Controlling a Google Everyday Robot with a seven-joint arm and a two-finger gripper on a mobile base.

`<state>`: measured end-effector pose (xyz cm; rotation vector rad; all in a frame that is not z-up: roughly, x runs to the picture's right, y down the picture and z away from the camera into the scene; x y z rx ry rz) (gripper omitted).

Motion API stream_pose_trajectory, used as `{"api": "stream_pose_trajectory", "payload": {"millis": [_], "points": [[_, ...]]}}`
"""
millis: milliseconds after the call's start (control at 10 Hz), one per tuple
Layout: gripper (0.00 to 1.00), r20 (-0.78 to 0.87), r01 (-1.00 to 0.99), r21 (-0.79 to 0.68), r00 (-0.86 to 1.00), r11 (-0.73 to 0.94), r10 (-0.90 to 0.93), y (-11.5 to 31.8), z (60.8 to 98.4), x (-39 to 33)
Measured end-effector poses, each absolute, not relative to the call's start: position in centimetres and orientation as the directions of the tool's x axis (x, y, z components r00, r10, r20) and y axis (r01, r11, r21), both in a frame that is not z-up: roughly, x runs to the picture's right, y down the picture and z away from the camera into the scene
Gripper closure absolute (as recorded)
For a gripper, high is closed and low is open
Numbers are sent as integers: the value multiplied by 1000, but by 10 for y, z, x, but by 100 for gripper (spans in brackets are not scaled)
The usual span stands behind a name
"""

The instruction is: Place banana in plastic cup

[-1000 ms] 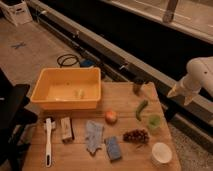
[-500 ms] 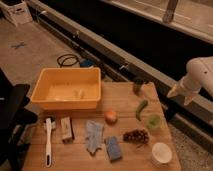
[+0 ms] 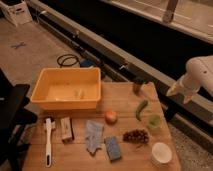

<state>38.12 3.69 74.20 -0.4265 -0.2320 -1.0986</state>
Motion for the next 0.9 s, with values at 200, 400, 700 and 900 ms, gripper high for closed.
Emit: {"api": "stream_pose_trajectory", "payload": {"millis": [200,400,700,900], "points": [[38,354,937,-146,350,319,-867,-2,724,349],[38,323,964,-61,264,259,-909,-33,706,302],[38,295,983,68,144,171,-945,-55,685,230],[38,290,984,83,127,157,-949,-56,682,221]]}}
